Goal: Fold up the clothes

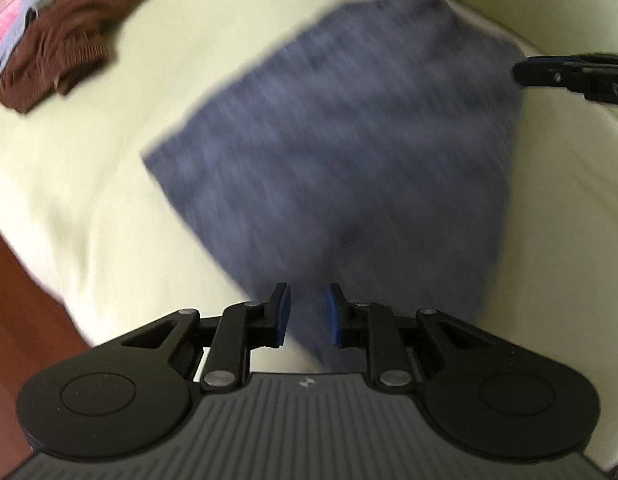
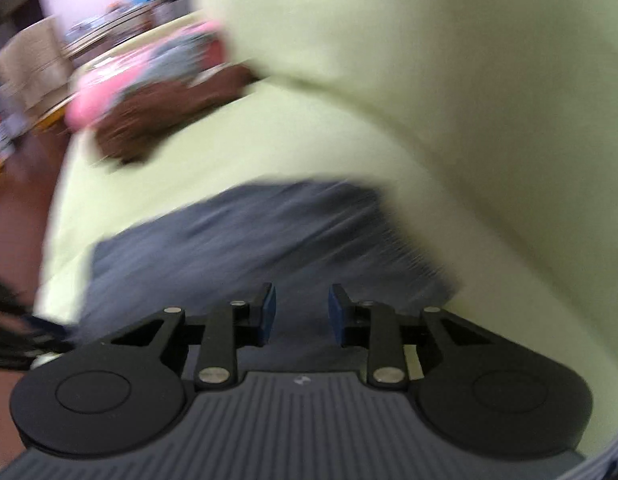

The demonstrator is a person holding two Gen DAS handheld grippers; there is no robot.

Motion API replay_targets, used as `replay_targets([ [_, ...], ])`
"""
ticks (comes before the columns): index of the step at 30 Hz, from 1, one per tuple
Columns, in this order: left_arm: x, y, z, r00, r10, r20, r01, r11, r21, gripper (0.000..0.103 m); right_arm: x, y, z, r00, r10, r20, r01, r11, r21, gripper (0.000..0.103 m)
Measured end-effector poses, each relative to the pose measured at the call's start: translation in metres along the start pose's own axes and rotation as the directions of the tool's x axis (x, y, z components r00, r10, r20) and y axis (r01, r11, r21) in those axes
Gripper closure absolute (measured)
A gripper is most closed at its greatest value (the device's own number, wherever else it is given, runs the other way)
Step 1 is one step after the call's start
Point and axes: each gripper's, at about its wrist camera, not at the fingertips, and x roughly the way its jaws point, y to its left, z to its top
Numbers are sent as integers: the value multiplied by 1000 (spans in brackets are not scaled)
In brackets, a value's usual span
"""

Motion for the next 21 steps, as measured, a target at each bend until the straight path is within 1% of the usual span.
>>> replay_targets([
  [1, -4, -9, -10, 1000, -3, -1, 3, 1000, 28, 79, -1, 15, -10, 998, 40, -38, -42, 998, -45, 77],
  [3, -10, -26, -25, 1000, -2, 10, 1, 997, 81, 78, -3, 42, -28, 991, 90, -101, -105, 982, -157, 77],
  [5, -10, -44, -41, 999, 38, 35, -43, 987, 157, 77, -5, 59, -40, 985, 110, -132, -139, 963, -232, 77],
  [6, -9, -47, -43, 998, 45, 39, -51, 985, 167, 77, -5, 66, -45, 982, 118, -146, -154, 952, -266, 77],
  [8, -4, -59, -51, 992, 98, 86, -114, 970, 214, 77, -8, 76, -53, 980, 139, -144, -178, 935, -308, 77],
  [10, -3, -64, -56, 987, 111, 114, -136, 962, 236, 77, -9, 83, -55, 979, 152, -138, -191, 920, -342, 75],
  [11, -2, -67, -58, 985, 116, 129, -146, 956, 252, 77, -7, 87, -56, 979, 151, -135, -192, 905, -379, 72],
  [12, -4, -70, -59, 982, 120, 144, -156, 951, 266, 77, -5, 92, -57, 980, 149, -133, -193, 886, -421, 72],
  [13, -7, -74, -63, 979, 119, 165, -163, 945, 283, 77, -2, 97, -59, 980, 148, -131, -192, 865, -463, 71],
  [14, -10, -75, -66, 978, 110, 175, -157, 945, 287, 77, -1, 99, -59, 981, 145, -130, -191, 850, -490, 71],
  [16, -13, -77, -71, 977, 98, 188, -152, 943, 297, 76, 0, 100, -59, 982, 139, -124, -184, 833, -522, 71],
  [17, -13, -79, -73, 976, 98, 194, -155, 940, 305, 70, 0, 100, -59, 983, 139, -124, -184, 826, -533, 70],
  [18, -12, -81, -74, 975, 98, 199, -158, 936, 313, 67, 0, 101, -60, 982, 140, -124, -185, 819, -543, 69],
  [20, -6, -83, -76, 972, 120, 203, -184, 926, 330, 67, 2, 102, -60, 982, 141, -124, -187, 798, -573, 67],
  [21, -3, -83, -76, 972, 113, 204, -178, 925, 336, 67, 4, 104, -61, 982, 141, -125, -188, 780, -596, 66],
])
